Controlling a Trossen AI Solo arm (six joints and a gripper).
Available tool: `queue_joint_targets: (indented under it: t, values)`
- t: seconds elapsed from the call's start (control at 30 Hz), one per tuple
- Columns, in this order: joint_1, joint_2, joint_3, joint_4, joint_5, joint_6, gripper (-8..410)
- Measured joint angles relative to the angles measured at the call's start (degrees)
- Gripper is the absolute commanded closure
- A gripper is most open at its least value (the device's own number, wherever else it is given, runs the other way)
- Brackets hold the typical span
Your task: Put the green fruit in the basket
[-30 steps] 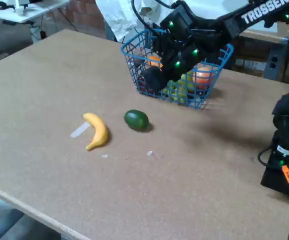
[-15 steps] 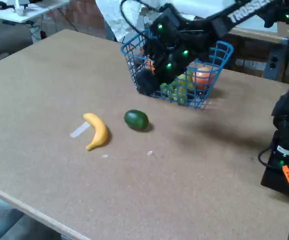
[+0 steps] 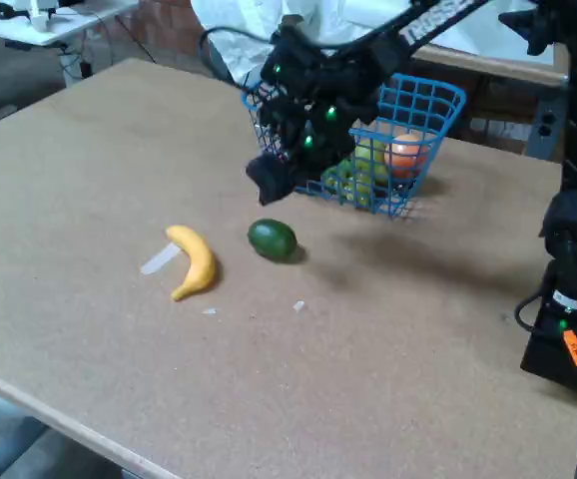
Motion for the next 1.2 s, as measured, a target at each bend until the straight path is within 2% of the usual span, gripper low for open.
queue_joint_targets:
  t: [0.27, 0.47, 0.87, 1.2]
  values:
    - [0.02, 8.11, 1.40, -0.20, -0.02, 0.83, 2]
    - [0.04, 9.88, 1.40, 0.90, -0.04, 1.01, 2]
    - [0.07, 11.45, 1.40, 7.58, -1.31, -0.44, 2]
    - [0.09, 16.39, 1.40, 11.43, -2.14, -1.79, 3]
